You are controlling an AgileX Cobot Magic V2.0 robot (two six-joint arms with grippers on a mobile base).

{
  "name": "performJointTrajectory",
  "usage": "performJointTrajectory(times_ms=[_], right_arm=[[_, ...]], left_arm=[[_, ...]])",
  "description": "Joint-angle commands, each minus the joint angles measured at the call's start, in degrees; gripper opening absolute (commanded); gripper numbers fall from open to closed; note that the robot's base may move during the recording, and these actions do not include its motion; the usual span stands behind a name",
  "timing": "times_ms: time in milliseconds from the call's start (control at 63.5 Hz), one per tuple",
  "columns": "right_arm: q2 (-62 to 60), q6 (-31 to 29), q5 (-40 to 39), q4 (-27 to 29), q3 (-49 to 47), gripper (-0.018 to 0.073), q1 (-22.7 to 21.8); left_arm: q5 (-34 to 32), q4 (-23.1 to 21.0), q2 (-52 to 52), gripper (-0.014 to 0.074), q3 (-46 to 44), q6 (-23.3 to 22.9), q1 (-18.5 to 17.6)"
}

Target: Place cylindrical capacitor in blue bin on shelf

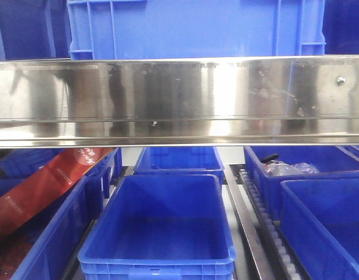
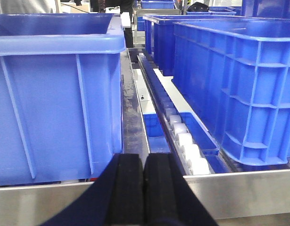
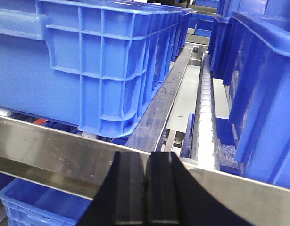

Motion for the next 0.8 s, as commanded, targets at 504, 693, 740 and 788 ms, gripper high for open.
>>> performJointTrajectory(times_ms=[504, 693, 740, 788], right_arm=[[-0.26, -0.23, -1.64, -0.54, -0.04, -0.0154, -0.34], [-0.26, -0.23, -1.64, -0.54, -0.04, -0.0154, -0.34], [-0.26, -0.23, -1.64, -0.54, -0.04, -0.0154, -0.34], [-0.26, -0.23, -1.64, -0.54, -0.04, -0.0154, -0.34]], left_arm=[[-11.08, 10.52, -10.08, -0.0111, 12.03, -7.81, 0.55], [-18.98, 10.52, -23.94, -0.0111, 27.3, -7.81, 4.24], [-18.13, 10.52, -27.14, -0.0111, 28.73, -7.81, 5.81], [-13.88, 10.52, -27.14, -0.0111, 28.73, -7.81, 6.87]])
